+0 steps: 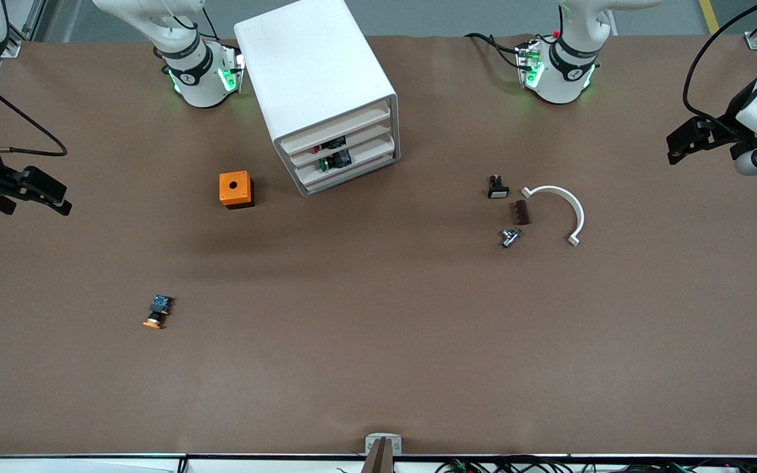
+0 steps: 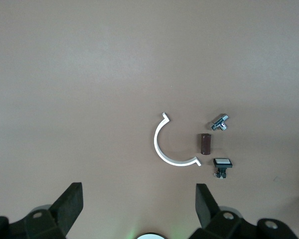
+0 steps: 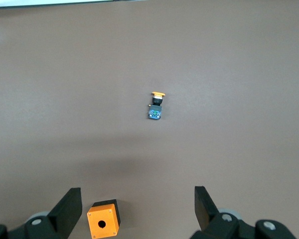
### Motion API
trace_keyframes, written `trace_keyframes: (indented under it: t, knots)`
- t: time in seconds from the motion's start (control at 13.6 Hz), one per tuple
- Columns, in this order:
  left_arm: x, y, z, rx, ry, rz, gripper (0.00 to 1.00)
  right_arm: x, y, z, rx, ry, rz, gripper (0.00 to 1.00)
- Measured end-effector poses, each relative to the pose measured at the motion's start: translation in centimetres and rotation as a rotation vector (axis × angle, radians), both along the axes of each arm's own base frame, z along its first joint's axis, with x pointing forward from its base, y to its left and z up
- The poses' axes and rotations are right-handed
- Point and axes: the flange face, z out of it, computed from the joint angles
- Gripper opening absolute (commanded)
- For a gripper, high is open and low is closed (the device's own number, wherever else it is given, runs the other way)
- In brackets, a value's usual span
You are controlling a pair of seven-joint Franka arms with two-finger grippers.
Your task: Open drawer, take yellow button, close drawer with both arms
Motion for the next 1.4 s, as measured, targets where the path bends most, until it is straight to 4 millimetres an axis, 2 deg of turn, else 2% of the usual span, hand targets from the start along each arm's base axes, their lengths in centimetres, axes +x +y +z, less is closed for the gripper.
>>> trace_keyframes:
  t: [0.37,1.4]
  knots:
    - [-0.31,-0.82,0.36,0.002,-0.009,-0.014,0.99,0.0,0.02,0.0,0.0,0.0,0.0,1.0]
    - [-0.46,-0.69,0.62,0.003,-0.014,-0.013,0.99,0.0,0.02,0.0,0.0,0.0,0.0,1.0]
